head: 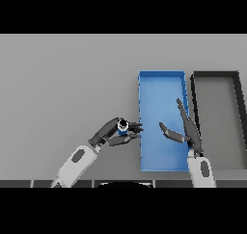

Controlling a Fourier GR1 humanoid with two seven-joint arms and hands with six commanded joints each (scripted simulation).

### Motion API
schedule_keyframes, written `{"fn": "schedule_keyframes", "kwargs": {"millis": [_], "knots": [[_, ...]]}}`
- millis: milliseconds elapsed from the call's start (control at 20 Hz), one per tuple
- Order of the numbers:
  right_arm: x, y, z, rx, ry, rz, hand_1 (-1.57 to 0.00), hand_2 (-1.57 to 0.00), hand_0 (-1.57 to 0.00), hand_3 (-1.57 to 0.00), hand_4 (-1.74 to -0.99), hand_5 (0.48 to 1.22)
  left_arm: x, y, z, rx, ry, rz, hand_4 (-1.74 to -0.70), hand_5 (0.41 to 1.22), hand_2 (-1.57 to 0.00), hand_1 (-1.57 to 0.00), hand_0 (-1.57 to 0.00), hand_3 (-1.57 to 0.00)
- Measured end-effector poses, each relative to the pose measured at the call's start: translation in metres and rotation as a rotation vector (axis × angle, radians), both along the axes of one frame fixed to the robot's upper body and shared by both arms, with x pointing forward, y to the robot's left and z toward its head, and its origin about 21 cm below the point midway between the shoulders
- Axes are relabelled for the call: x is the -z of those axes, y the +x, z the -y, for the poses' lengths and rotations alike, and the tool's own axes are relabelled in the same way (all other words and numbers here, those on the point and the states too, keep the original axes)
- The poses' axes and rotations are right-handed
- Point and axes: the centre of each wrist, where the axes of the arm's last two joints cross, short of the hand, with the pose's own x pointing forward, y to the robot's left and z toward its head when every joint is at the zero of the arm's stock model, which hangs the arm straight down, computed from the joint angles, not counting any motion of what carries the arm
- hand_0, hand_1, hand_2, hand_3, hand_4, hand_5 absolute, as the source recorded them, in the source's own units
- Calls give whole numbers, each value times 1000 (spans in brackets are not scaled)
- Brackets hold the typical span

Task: Pick up the blue pipe and place it into the blue bin.

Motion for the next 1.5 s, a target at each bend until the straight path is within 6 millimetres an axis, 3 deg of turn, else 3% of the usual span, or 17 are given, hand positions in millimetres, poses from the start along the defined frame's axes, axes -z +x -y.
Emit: {"fn": "schedule_keyframes", "kwargs": {"millis": [250, 450, 550, 700, 800, 950, 1200, 1500], "knots": [[4, -3, -1, 5, -6, -3, 1, 1, 1, 1, -1124, 578, -10, -3, 6, 36, 21, -6, -1473, 1220, -1569, -1568, -1568, -1568], [11, -29, -8, 82, 8, 26, 1, 1, 1, 1, -1123, 578, -12, -4, 4, 49, 18, -2, -1474, 1220, -1570, -1570, -1570, -1570], [12, -42, -12, 148, 14, 37, 1, 1, 1, 1, -1157, 578, -10, -2, 4, 43, 35, -20, -1474, 1220, -1570, -1570, -1570, -1570], [8, -48, -12, 200, 17, 47, -11, -3, 1, 1, -1194, 572, -11, -3, -1, 46, 27, -3, -1474, 1221, -1571, -1571, -1571, -1571], [4, -50, -15, 169, 68, 95, -22, -30, 1, 1, -1166, 571, -9, -2, 0, 47, 41, -4, -1475, 1221, -1571, -1571, -1571, -1571], [-22, -50, -10, 54, 177, 223, -11, -20, 1, 1, -1169, 597, -8, -3, 0, 51, 44, -4, -1475, 1221, -1571, -1571, -1571, -1571], [-77, -46, -9, -183, 127, 205, -3, -6, 1, 1, -1185, 554, -15, -2, 3, 54, 52, 6, -1473, 1221, -1571, -1571, -1571, -1571], [-100, -34, -29, -384, -16, 89, 0, -1, 1, 1, -1256, 523, -13, 0, -2, 52, 74, 15, -1474, 1221, -1571, -1571, -1571, -1571]]}}
